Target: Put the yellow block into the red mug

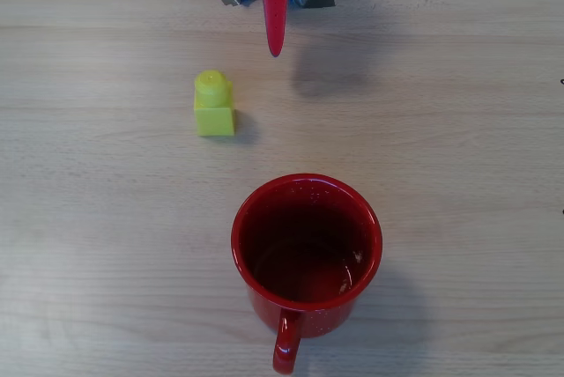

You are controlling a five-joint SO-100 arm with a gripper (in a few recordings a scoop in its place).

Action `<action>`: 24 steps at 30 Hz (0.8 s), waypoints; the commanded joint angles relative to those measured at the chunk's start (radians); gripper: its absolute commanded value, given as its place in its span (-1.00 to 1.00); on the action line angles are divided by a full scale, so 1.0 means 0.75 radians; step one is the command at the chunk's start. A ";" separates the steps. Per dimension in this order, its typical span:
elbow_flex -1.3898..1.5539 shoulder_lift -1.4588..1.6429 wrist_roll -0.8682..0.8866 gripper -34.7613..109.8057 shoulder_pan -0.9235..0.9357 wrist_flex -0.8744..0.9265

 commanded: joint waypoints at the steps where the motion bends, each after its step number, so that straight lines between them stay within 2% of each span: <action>1: -0.018 0.047 0.020 -0.52 -0.022 0.025; 24: -0.055 0.022 -0.006 -0.52 -0.004 0.055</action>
